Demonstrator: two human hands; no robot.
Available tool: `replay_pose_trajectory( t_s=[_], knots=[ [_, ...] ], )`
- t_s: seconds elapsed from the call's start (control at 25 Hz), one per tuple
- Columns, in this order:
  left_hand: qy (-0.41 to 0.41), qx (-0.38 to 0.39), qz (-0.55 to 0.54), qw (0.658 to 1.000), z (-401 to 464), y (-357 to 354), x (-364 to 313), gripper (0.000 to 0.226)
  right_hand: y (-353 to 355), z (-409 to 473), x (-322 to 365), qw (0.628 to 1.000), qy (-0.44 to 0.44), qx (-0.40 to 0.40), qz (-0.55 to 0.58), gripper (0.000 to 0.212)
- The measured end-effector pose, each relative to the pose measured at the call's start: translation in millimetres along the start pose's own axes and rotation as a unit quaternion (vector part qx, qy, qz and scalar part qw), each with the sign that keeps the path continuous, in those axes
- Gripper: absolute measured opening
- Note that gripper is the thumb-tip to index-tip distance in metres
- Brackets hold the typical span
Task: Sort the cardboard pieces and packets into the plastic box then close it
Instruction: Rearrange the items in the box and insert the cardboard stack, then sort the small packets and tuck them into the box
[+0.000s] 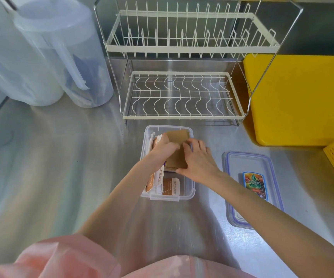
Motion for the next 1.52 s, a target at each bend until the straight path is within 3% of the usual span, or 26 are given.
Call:
replay_pose_trajectory(
  t_s=[0.16, 0.24, 0.32, 0.48, 0.68, 0.84, 0.92, 1.04, 1.2, 1.4, 1.52],
  knots=[
    [-0.026, 0.015, 0.004, 1.0, -9.6, 11.5, -11.7, 0.049, 7.3, -5.7, -0.2, 0.999, -0.001, -0.023, 0.034, 0.069],
    [-0.07, -0.038, 0.089, 0.993, -18.2, 26.4, -13.5, 0.049, 19.2, -13.5, 3.2, 0.992, 0.016, -0.102, 0.077, 0.05],
    [-0.117, -0.123, 0.215, 0.962, -30.5, 42.8, -6.4, 0.041, 28.6, -22.6, 9.0, 0.984, 0.036, -0.133, 0.116, 0.029],
    [-0.116, -0.18, 0.41, 0.887, -51.4, 53.4, 29.5, 0.035, 15.5, -31.6, 33.4, 0.993, 0.065, 0.044, 0.09, 0.024],
    [-0.129, -0.192, 0.522, 0.821, -57.7, 40.6, 55.0, 0.056, -9.9, -25.8, 60.0, 0.973, 0.058, 0.223, 0.02, 0.019],
    [-0.117, -0.203, 0.557, 0.797, -53.0, 35.1, 58.2, 0.048, -23.0, -12.8, 59.2, 0.954, 0.005, 0.299, 0.029, 0.026],
    [-0.109, -0.218, 0.567, 0.787, -52.1, 32.7, 57.3, 0.037, -24.8, -9.1, 59.3, 0.953, -0.011, 0.299, 0.044, 0.027],
    [-0.106, -0.257, 0.549, 0.788, -52.6, 28.4, 57.0, 0.024, -20.3, -8.3, 59.6, 0.97, -0.024, 0.24, 0.037, 0.026],
    [-0.126, -0.304, 0.485, 0.81, -54.1, 32.3, 56.4, 0.023, -22.2, -6.1, 58.8, 0.975, -0.052, 0.216, 0.005, 0.026],
    [-0.152, -0.363, 0.378, 0.838, -68.6, 45.1, 49.1, 0.023, -22.0, -3.5, 57.7, 0.986, -0.024, 0.162, -0.018, 0.025],
    [-0.143, -0.343, 0.19, 0.909, -75.8, 53.7, 45.9, 0.014, -14.5, -7.3, 56.8, 0.993, -0.011, 0.115, -0.017, 0.022]
  ],
)
Point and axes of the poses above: each hand's wrist, its own z-axis towards the middle knuckle, its own y-axis out of the back of the hand, x = y × z, the point moved 4 cm from there along z, towards the middle knuckle, and after that the axes turned 10 degrees about y, right-handed, at the moved point
